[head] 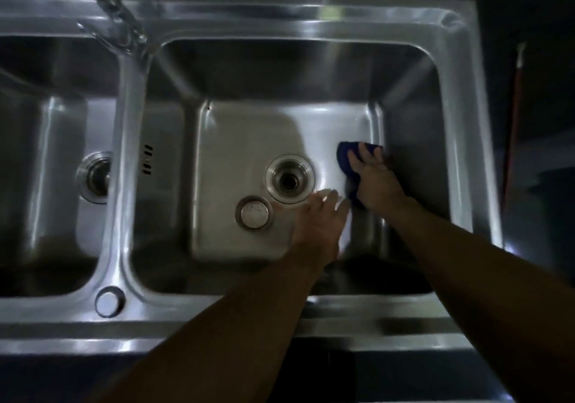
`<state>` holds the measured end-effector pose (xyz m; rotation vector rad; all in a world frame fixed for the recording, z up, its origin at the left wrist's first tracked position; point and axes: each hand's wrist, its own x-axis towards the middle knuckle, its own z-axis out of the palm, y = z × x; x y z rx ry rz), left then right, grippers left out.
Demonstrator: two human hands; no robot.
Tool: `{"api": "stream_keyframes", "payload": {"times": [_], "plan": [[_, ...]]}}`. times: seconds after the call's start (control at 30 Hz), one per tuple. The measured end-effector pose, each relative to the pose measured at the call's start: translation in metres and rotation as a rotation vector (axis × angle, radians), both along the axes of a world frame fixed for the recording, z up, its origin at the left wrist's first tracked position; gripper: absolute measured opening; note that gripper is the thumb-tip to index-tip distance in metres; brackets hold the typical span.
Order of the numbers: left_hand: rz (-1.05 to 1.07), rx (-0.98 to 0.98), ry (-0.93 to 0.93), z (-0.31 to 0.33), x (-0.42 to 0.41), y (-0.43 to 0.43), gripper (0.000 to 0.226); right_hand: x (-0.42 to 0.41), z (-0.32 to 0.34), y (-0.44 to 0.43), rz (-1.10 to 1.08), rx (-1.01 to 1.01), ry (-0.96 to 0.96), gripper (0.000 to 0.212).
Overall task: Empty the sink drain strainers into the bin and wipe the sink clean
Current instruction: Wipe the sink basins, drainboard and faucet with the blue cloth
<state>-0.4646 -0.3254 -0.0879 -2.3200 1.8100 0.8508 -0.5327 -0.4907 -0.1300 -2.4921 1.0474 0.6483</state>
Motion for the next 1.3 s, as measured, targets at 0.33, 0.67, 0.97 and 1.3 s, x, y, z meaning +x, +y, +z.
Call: {"api": "stream_keyframes", "payload": {"times": [0.33,0.67,0.97,1.3], "plan": [[0.511,-0.164,0.31,0.049,0.024,0.05,0.067,-0.005,0.004,0.051,0.292,0.123,0.035,0.069],[0.813,-0.235,0.297,0.074,0.035,0.125,0.095,-0.04,0.024,0.046,0.927,0.266,0.025,0.047],[0.732,-0.32,0.34,0.059,0.033,0.12,0.086,0.024,0.021,0.018,0.209,-0.011,0.302,0.076],[0.817,-0.171,0.398,0.058,0.034,0.116,0.083,-0.035,0.049,0.071,0.004,0.585,0.041,0.036]]}}
